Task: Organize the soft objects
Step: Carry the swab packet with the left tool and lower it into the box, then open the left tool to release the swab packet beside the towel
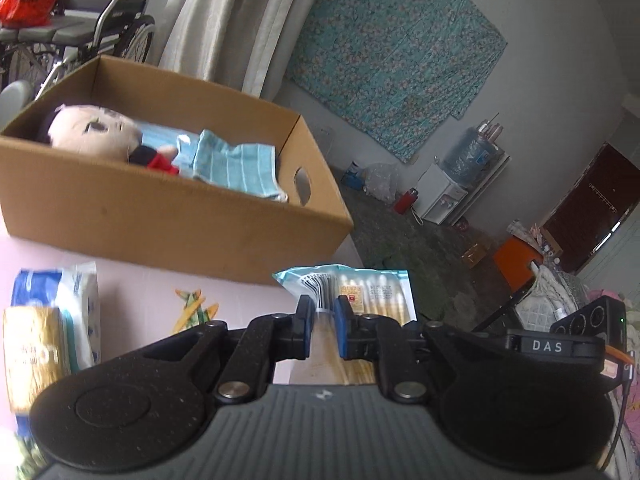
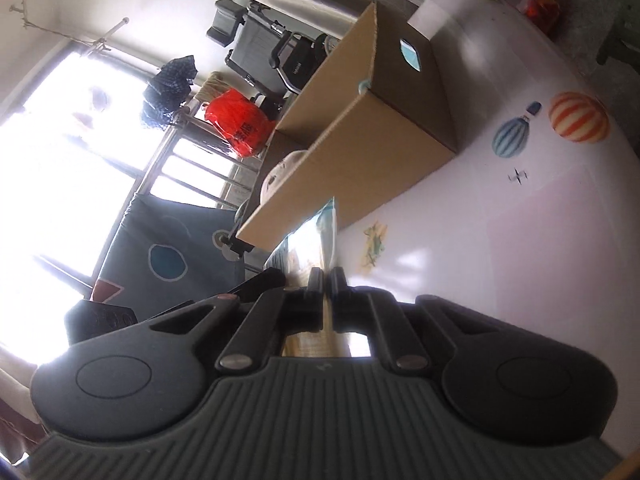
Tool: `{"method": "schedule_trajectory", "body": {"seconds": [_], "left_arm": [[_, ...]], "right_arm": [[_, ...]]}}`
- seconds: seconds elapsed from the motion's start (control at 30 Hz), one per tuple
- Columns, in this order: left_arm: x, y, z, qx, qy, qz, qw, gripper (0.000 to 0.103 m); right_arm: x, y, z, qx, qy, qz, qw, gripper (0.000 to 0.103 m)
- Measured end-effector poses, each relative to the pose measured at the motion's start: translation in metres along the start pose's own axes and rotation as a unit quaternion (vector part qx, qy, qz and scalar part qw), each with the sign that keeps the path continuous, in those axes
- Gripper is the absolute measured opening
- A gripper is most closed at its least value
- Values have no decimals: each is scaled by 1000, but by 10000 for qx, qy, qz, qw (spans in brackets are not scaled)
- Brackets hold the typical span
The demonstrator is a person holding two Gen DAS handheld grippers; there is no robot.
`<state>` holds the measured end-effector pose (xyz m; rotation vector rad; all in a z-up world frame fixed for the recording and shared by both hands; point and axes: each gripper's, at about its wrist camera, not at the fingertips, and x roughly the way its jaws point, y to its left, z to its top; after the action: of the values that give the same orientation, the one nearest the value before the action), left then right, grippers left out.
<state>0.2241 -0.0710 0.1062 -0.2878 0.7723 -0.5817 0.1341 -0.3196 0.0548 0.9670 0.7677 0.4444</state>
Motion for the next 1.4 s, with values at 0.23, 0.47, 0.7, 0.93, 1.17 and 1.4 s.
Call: {"method": "schedule_trajectory", "body": {"seconds": [0.23,0.47,0.7,0.93,1.17,1.4], "left_arm": [[70,22,130,-85,205,273,9994,13],[164,53,174,-1,655,951,9933,12],[224,86,154,-340,1535,1087,9816,12],[249,69,144,475,2285,1689,9576,8],[234,82,150,-17,2102,1650,9636,8],[249,87,159,-348,2621,902,9602,8]], "right_arm": [[65,65,130,-1110,-103,-531,9923,2],[166,70,223,-1540,242,-1683,9733,2],[254,44,234,-1874,1398,-2739,9329,0],[287,59,205,-3127,2524,-3532,8449,3],[298,71,176,-4215,2714,-4013,7665,13],[270,78,192,-3901,2401,-3692,8086,23]]}}
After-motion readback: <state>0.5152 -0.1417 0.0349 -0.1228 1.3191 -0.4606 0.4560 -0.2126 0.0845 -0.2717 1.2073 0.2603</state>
